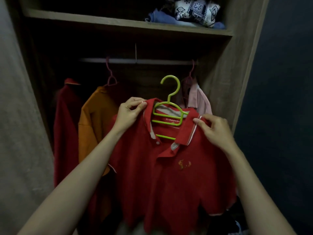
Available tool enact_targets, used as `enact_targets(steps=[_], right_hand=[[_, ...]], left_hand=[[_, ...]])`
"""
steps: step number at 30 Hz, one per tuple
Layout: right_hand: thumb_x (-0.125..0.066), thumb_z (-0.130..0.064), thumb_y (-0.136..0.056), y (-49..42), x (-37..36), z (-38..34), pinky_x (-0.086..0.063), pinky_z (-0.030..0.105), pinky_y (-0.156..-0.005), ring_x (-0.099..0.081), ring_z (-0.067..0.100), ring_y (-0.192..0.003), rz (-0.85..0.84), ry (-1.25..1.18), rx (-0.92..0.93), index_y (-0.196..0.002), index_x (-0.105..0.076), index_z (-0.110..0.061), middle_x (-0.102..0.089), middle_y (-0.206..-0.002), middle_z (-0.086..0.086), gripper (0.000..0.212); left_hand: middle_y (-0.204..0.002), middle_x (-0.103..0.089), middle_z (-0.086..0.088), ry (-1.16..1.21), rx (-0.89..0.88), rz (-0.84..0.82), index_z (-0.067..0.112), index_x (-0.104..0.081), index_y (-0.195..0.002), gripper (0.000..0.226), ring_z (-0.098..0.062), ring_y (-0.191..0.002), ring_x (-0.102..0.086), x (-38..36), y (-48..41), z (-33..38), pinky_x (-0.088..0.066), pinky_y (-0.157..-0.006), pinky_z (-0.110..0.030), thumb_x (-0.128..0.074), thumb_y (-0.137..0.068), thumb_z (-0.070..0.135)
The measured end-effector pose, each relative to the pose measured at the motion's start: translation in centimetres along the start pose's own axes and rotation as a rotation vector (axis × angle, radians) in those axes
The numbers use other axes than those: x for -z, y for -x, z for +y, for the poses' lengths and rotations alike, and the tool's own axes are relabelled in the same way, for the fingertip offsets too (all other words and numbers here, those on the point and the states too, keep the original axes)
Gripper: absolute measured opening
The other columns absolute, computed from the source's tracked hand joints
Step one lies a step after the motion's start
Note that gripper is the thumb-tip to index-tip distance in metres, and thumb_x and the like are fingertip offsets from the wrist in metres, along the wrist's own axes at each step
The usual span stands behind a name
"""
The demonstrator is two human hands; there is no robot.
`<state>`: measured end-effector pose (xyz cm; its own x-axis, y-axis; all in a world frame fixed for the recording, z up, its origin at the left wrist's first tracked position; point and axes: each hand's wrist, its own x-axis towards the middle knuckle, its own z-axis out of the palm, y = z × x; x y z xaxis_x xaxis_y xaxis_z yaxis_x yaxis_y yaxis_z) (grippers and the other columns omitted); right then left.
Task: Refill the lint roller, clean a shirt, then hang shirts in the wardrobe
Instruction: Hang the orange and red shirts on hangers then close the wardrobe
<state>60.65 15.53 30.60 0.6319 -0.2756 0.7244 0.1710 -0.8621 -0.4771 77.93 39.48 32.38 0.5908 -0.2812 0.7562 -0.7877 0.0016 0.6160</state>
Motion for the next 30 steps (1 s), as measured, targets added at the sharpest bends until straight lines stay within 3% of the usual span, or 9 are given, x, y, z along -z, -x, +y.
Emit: enact_targets(steps=[5, 9, 14, 18, 21, 25, 28, 30], right_hand=[[-0.064, -0.041, -0.086, -0.7, 1.9, 0.0, -0.036, 0.030, -0.059, -0.052, 0.014, -0.064, 0.029, 0.085, -0.128, -0.070, -0.067, -0.027, -0.054, -0.056, -0.010, 0.021], [-0.063, -0.047, -0.085, -1.5, 0.4, -0.8, -0.049, 0.037, -0.067, -0.065, 0.034, -0.083, 0.061, 0.166, -0.241, -0.077, -0.070, -0.017, -0.071, -0.077, 0.013, 0.032], [-0.061, -0.043, -0.088, -2.9, -4.1, -2.7, -0.043, 0.036, -0.070, -0.063, 0.040, -0.093, 0.043, 0.095, -0.389, -0.085, -0.072, -0.010, -0.069, -0.092, 0.023, 0.035], [-0.060, -0.037, -0.090, -5.9, -7.5, -3.5, -0.040, 0.035, -0.065, -0.059, 0.031, -0.078, 0.042, -0.127, -0.496, -0.062, -0.056, -0.015, -0.058, -0.069, 0.013, 0.035], [-0.059, -0.030, -0.091, -8.9, -10.0, -4.3, -0.041, 0.035, -0.067, -0.052, 0.024, -0.075, 0.066, -0.297, -0.570, -0.060, -0.052, -0.019, -0.055, -0.066, 0.008, 0.033], [-0.054, -0.024, -0.090, -13.0, -13.1, -5.3, -0.032, 0.031, -0.057, -0.047, 0.020, -0.065, 0.100, -0.381, -0.588, -0.054, -0.052, -0.017, -0.047, -0.057, 0.001, 0.037], [-0.051, -0.021, -0.090, -15.2, -14.2, -6.7, -0.039, 0.032, -0.068, -0.058, 0.028, -0.076, 0.142, -0.409, -0.569, -0.076, -0.071, -0.004, -0.060, -0.075, 0.015, 0.029], [-0.049, -0.021, -0.092, -16.3, -14.7, -7.3, -0.045, 0.033, -0.076, -0.065, 0.035, -0.093, 0.161, -0.411, -0.583, -0.094, -0.072, 0.002, -0.068, -0.090, 0.019, 0.032]], left_hand=[[-0.113, -0.067, 0.005, -0.352, -0.119, 0.021, 0.026, -0.071, -0.113, 0.022, -0.007, -0.110, -0.060, 2.7, 0.7, 0.4, -0.045, -0.101, -0.032, -0.061, -0.094, 0.031], [-0.126, -0.061, 0.001, -0.723, -0.258, 0.250, 0.025, -0.063, -0.126, 0.032, -0.017, -0.118, -0.055, 6.5, 3.0, 1.7, -0.035, -0.099, -0.032, -0.058, -0.095, 0.029], [-0.151, -0.037, -0.019, -1.104, -0.377, 0.586, 0.015, -0.045, -0.142, 0.049, -0.029, -0.142, -0.030, 11.2, 5.8, 1.6, -0.030, -0.110, -0.046, -0.056, -0.096, 0.027], [-0.158, -0.015, -0.024, -1.122, -0.231, 0.667, 0.010, -0.019, -0.153, 0.069, -0.024, -0.149, -0.001, 14.8, 7.2, 0.4, -0.004, -0.121, -0.042, -0.053, -0.097, 0.031], [-0.160, -0.009, -0.023, -1.094, -0.123, 0.687, 0.004, -0.009, -0.153, 0.074, -0.029, -0.150, -0.003, 16.7, 7.7, -1.0, -0.005, -0.121, -0.047, -0.051, -0.098, 0.030], [-0.160, -0.016, -0.019, -1.195, -0.153, 0.732, 0.005, -0.012, -0.153, 0.066, -0.030, -0.149, -0.011, 18.2, 7.7, -2.6, -0.009, -0.120, -0.047, -0.042, -0.099, 0.027], [-0.159, -0.019, -0.018, -1.216, -0.181, 0.761, 0.005, -0.016, -0.153, 0.062, -0.029, -0.149, -0.014, 18.3, 7.6, -2.8, -0.009, -0.120, -0.045, -0.039, -0.100, 0.025], [-0.159, -0.020, -0.018, -1.209, -0.185, 0.768, 0.005, -0.017, -0.153, 0.061, -0.028, -0.149, -0.013, 18.3, 7.6, -2.8, -0.007, -0.121, -0.044, -0.039, -0.100, 0.026]])
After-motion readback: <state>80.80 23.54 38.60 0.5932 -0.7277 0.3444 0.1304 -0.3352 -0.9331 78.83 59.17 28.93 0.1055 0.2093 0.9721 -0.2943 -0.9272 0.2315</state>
